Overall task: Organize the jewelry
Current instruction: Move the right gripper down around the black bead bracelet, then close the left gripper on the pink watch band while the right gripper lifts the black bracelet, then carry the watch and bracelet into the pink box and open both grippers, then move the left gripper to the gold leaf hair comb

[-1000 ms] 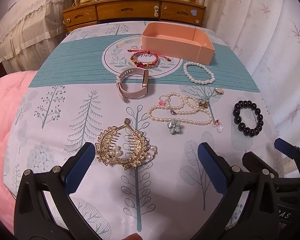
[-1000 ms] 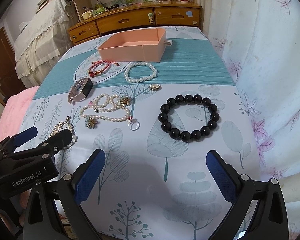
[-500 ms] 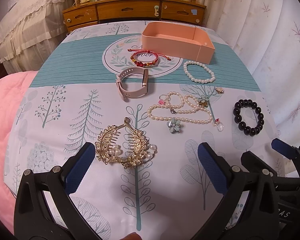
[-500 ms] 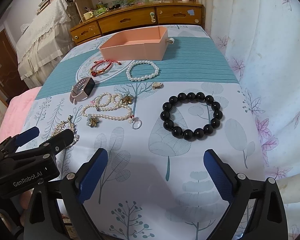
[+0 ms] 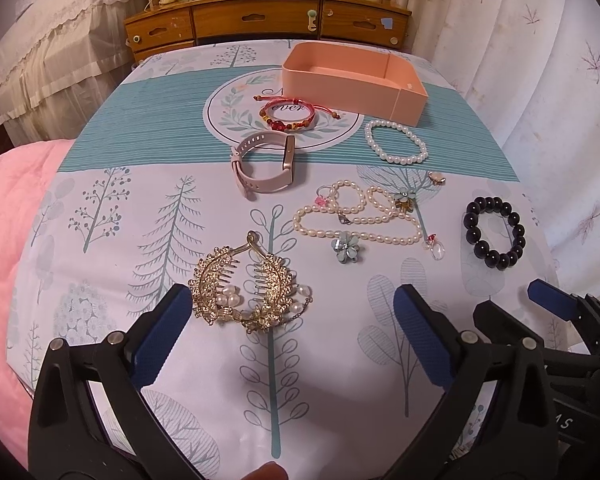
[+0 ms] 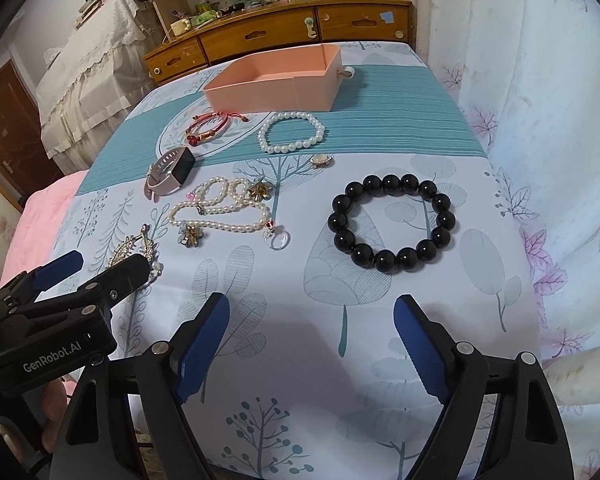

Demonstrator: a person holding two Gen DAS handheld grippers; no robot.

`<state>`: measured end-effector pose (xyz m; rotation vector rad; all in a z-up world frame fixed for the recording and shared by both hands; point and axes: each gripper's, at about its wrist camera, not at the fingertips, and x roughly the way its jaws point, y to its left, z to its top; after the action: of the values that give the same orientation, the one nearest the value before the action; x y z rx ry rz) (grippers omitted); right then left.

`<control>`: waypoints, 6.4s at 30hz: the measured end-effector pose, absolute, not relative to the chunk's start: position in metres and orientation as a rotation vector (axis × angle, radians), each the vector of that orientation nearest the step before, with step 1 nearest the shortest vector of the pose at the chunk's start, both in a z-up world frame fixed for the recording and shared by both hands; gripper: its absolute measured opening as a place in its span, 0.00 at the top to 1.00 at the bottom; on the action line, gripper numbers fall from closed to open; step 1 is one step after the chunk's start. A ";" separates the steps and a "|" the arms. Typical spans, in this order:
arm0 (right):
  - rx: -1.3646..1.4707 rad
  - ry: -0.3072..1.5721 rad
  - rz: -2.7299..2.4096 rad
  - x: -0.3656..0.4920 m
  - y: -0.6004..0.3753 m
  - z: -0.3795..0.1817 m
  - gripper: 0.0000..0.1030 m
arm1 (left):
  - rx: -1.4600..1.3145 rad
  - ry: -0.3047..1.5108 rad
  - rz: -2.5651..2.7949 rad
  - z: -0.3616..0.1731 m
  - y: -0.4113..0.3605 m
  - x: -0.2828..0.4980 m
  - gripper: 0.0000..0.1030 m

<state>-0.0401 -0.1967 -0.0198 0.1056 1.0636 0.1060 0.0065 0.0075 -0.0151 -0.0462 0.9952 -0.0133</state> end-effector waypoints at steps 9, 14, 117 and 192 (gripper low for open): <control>0.114 1.068 0.121 -0.039 -0.197 -0.021 0.25 | -0.048 1.032 -0.036 -0.021 0.005 0.011 0.11; 0.151 1.078 0.142 -0.036 -0.202 -0.025 0.30 | -0.060 1.064 -0.064 -0.028 0.004 0.015 0.12; 0.074 0.992 0.289 0.092 -0.205 0.045 0.86 | 0.012 1.291 -0.248 -0.035 0.017 0.184 0.84; 0.084 0.993 0.215 0.147 -0.192 0.028 0.58 | -0.007 1.013 -0.248 0.040 0.004 0.206 0.58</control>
<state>0.1467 -0.1921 0.0276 0.0836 0.9928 0.2153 0.2062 0.0042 0.0405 -0.0071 1.0130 -0.2475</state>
